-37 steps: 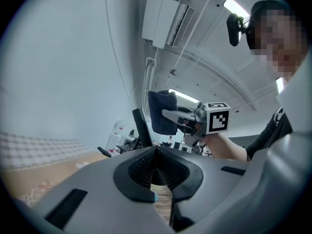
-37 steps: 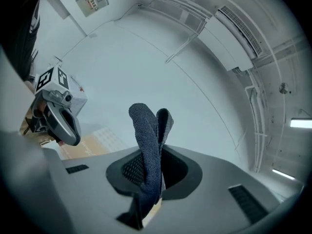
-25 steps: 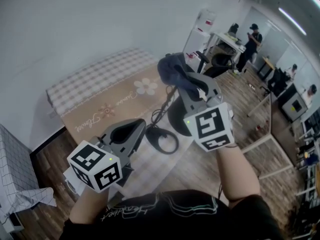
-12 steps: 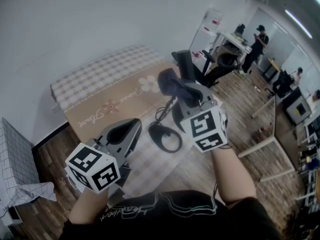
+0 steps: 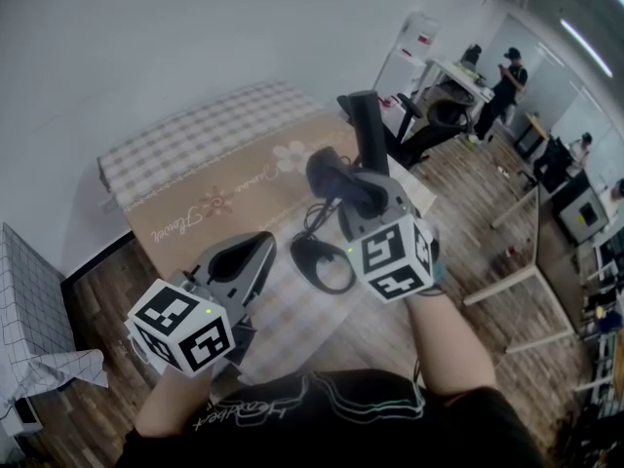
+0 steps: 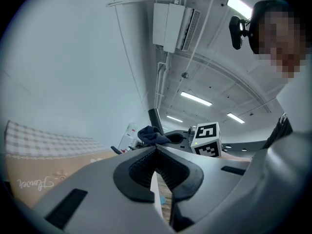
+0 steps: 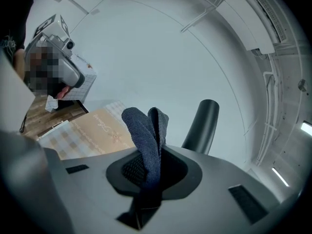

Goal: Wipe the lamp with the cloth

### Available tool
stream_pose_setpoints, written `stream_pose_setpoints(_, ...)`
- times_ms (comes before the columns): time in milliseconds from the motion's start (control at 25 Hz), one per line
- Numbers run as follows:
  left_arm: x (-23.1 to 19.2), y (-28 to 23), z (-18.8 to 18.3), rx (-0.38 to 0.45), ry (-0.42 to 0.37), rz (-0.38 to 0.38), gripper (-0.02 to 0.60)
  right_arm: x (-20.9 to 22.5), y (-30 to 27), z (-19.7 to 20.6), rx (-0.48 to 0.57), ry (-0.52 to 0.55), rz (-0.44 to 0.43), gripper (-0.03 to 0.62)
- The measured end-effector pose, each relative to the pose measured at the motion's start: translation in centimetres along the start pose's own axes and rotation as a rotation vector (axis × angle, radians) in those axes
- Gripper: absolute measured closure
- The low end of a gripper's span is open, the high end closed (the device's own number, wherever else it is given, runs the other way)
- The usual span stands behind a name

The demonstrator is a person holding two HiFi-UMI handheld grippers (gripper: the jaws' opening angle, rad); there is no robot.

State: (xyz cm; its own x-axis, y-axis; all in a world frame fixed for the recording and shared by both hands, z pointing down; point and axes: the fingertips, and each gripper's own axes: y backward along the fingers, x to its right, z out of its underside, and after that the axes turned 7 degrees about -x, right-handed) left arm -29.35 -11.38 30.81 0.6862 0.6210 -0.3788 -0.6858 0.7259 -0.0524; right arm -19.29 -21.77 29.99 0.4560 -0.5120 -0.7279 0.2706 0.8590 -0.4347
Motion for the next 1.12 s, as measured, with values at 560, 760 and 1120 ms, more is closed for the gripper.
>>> stream_pose_setpoints(560,-0.5,0.1,2.0,-0.035,0.032,-0.016,0.581,-5.6,-0.5,2.4,-0.107,0.014,-0.139,0.54)
stream_pose_setpoints(760,-1.1,-0.2,3.2,-0.066,0.049,-0.025,0.581,-8.3,-0.4,3.5,-0.123,-0.004,-0.218,0.54)
stream_pose_setpoints(1120,-1.2,-1.5,4.3,-0.117,0.062,-0.024,0.581,-13.4,1.6,5.8,-0.056,-0.151,-0.458,0.54)
